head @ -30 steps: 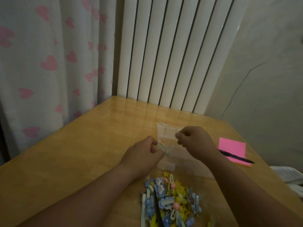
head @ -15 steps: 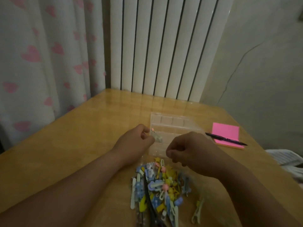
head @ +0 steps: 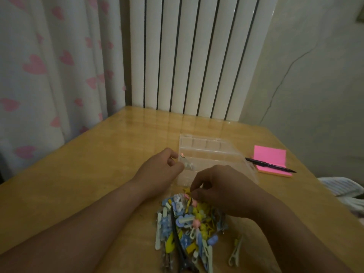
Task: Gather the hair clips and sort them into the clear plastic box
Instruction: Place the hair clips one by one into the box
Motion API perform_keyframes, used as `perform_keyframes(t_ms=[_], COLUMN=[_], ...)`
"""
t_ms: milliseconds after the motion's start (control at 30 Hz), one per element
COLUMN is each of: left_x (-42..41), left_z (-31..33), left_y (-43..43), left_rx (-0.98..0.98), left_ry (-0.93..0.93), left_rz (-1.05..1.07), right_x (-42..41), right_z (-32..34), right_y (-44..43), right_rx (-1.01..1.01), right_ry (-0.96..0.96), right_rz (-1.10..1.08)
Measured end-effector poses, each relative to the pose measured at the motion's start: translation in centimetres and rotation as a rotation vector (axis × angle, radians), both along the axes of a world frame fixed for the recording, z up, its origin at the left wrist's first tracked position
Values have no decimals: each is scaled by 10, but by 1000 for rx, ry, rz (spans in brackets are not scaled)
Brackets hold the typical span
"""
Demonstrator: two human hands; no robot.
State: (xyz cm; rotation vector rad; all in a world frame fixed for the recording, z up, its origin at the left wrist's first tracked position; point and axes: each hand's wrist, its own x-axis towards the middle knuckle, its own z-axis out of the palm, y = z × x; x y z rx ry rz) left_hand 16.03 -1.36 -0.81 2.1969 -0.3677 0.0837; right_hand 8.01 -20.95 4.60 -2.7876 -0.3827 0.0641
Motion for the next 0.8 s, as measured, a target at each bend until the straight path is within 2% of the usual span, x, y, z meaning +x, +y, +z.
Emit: perform_keyframes(t_ms=[200,500,800], left_x=[-1,-1,0], left_z=[1,1,0], left_y=[-1,0,1], left_rx=[4,2,-5], left_ry=[-6,6,8], left_rz=[11,9,7], right_x=[-3,-3,8], right_z=[15,17,10], right_y=[-14,-14,-36], right_rx=[268,533,840], right_ry=[23,-19,-131], right_rz=[7,-68,-246])
